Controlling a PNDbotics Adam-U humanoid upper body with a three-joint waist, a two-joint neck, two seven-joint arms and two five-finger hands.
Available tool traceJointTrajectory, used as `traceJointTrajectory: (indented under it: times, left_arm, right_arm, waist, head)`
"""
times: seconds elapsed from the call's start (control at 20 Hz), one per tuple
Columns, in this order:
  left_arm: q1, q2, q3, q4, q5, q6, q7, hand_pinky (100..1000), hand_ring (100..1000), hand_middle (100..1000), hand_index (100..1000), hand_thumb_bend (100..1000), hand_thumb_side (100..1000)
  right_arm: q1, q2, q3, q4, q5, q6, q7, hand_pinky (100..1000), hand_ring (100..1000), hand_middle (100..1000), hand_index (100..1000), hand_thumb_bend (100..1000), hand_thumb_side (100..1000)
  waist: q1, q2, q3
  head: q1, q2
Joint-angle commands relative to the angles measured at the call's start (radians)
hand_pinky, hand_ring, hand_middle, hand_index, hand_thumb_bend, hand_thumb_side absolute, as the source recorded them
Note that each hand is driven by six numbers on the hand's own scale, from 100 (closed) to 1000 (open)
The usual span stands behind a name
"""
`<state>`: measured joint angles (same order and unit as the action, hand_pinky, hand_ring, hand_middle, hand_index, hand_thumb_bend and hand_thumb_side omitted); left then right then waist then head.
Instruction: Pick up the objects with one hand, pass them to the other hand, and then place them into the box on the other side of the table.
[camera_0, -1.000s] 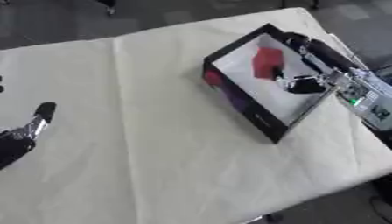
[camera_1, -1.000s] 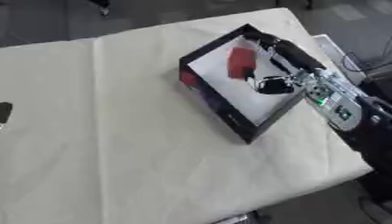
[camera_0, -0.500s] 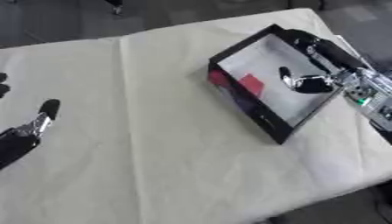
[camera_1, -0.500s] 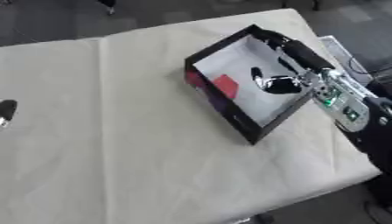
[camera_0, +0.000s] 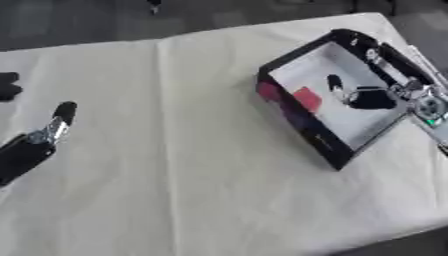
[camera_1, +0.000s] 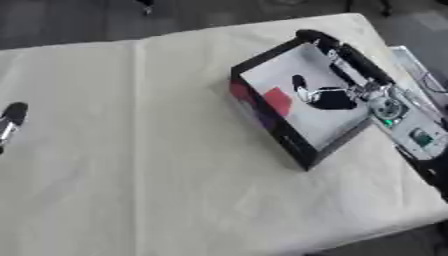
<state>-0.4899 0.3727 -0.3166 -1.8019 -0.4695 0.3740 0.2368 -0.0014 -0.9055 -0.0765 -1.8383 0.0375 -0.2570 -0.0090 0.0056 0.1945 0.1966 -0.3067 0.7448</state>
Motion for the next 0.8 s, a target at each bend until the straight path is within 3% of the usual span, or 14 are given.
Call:
traceJointTrajectory:
  times: [0.05, 0.15, 0.2, 0.25, 0.45, 0.8]
  left_arm:
    - [-0.021, 0.134, 0.075, -0.047, 0.026, 0.073, 0.001, 827, 706, 639, 812, 454, 570]
    - [-0.018, 0.211, 0.118, -0.052, 0.045, 0.126, -0.011, 836, 729, 672, 825, 457, 586]
    - [-0.015, 0.247, 0.137, -0.044, 0.059, 0.152, -0.027, 841, 740, 687, 830, 347, 607]
    - [-0.014, 0.279, 0.152, -0.034, 0.073, 0.173, -0.050, 846, 748, 698, 833, 476, 599]
    - [-0.017, 0.389, 0.194, 0.034, 0.134, 0.225, -0.167, 863, 771, 715, 840, 518, 595]
    - [-0.076, 0.507, 0.190, 0.185, 0.187, 0.213, -0.371, 883, 799, 740, 849, 586, 586]
  right_arm:
    - [-0.014, -0.042, -0.013, -0.052, -0.113, -0.017, 0.067, 1000, 1000, 1000, 1000, 100, 247]
    - [-0.016, -0.046, -0.026, -0.067, -0.157, -0.016, 0.087, 1000, 1000, 1000, 1000, 100, 255]
    - [-0.017, -0.048, -0.031, -0.076, -0.171, -0.015, 0.090, 1000, 1000, 1000, 1000, 100, 270]
    - [-0.018, -0.050, -0.033, -0.085, -0.181, -0.013, 0.090, 1000, 1000, 1000, 1000, 100, 265]
    - [-0.023, -0.055, -0.033, -0.135, -0.214, -0.014, 0.078, 1000, 1000, 1000, 1000, 100, 295]
    - [-0.034, -0.059, -0.041, -0.161, -0.253, -0.043, 0.062, 1000, 1000, 1000, 1000, 100, 326]
  waist:
    - [0.016, -0.015, 0.008]
    - [0.019, -0.015, 0.016]
    - [0.019, -0.014, 0.019]
    - [0.019, -0.014, 0.022]
    - [0.012, -0.011, 0.029]
    - [-0.006, -0.002, 0.026]
  head:
    - [0.076, 0.004]
    - [0.110, 0.005]
    - [0.123, 0.006]
    - [0.134, 0.007]
    - [0.182, 0.005]
    - [0.262, -0.014]
